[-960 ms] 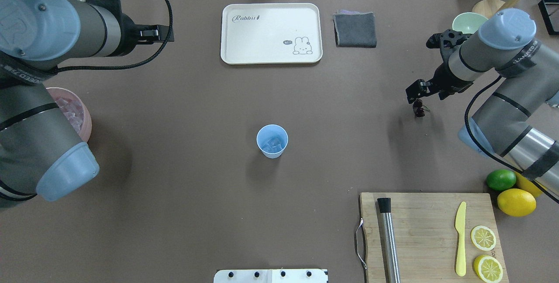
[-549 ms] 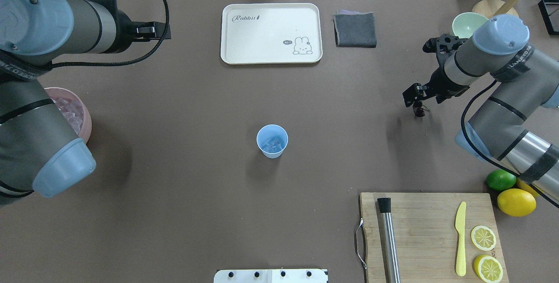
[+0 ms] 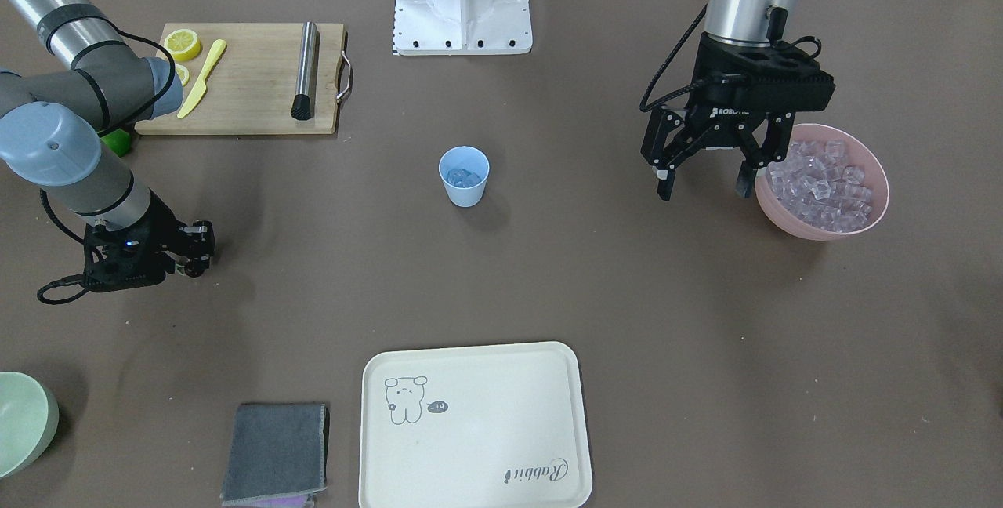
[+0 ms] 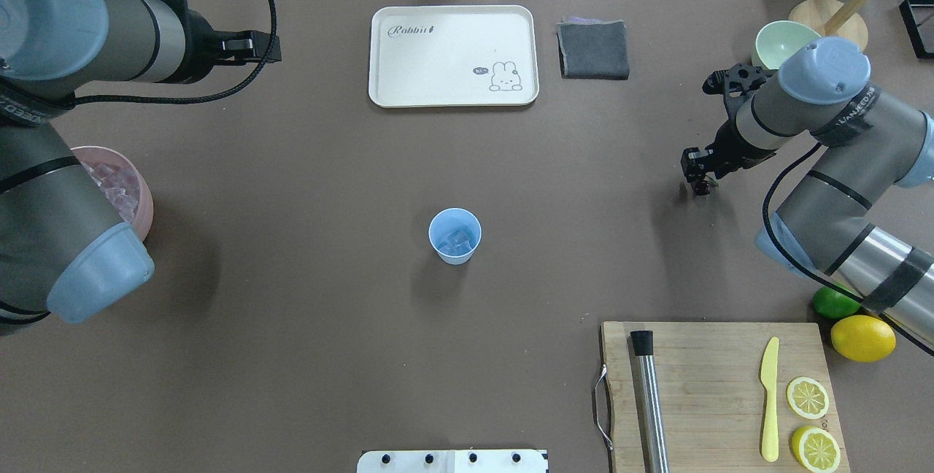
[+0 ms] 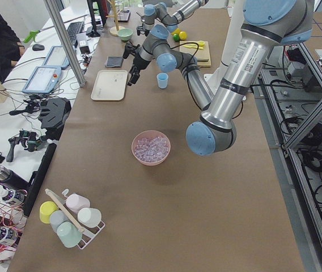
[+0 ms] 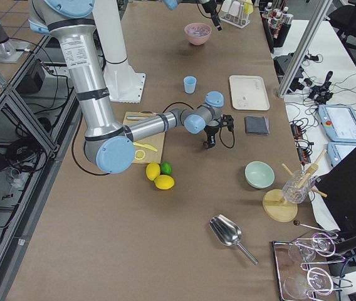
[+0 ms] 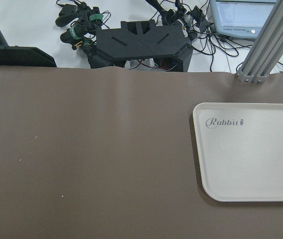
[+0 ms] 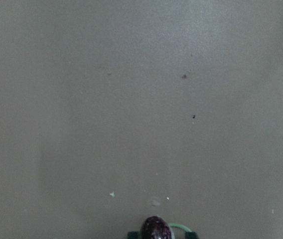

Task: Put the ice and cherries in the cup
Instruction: 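Lower the right gripper onto the dark cherries and grasp their stem, then carry the cherries with the right gripper over the blue cup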

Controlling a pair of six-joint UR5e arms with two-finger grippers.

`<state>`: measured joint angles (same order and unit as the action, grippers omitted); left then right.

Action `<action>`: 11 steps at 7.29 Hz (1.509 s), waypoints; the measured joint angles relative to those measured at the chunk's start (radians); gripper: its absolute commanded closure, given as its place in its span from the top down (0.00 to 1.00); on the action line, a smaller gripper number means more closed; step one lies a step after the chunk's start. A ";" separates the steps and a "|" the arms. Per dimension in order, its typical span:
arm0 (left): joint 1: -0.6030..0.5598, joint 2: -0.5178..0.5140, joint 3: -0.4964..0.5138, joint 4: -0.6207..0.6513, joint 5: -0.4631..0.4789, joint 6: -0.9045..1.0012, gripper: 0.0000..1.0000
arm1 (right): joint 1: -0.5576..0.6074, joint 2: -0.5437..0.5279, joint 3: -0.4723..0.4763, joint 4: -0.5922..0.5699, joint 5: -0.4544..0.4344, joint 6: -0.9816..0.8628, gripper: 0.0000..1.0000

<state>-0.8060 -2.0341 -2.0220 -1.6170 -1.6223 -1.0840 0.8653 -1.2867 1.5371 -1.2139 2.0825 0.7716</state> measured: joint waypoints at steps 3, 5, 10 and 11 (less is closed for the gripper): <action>-0.003 0.001 -0.002 0.000 -0.002 0.001 0.98 | 0.005 0.007 0.028 0.004 -0.002 0.000 0.00; -0.033 0.007 -0.003 0.002 -0.035 0.013 0.98 | 0.033 0.025 0.106 0.001 0.044 0.014 0.00; -0.233 0.196 -0.019 -0.010 -0.194 0.214 0.98 | -0.089 0.281 0.241 -0.007 0.056 0.256 0.00; -0.275 0.238 -0.023 -0.012 -0.216 0.255 0.98 | -0.139 0.328 0.239 -0.007 0.008 0.262 0.00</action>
<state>-1.0808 -1.7958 -2.0454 -1.6291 -1.8382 -0.8288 0.7263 -0.9591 1.7758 -1.2212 2.0901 1.0339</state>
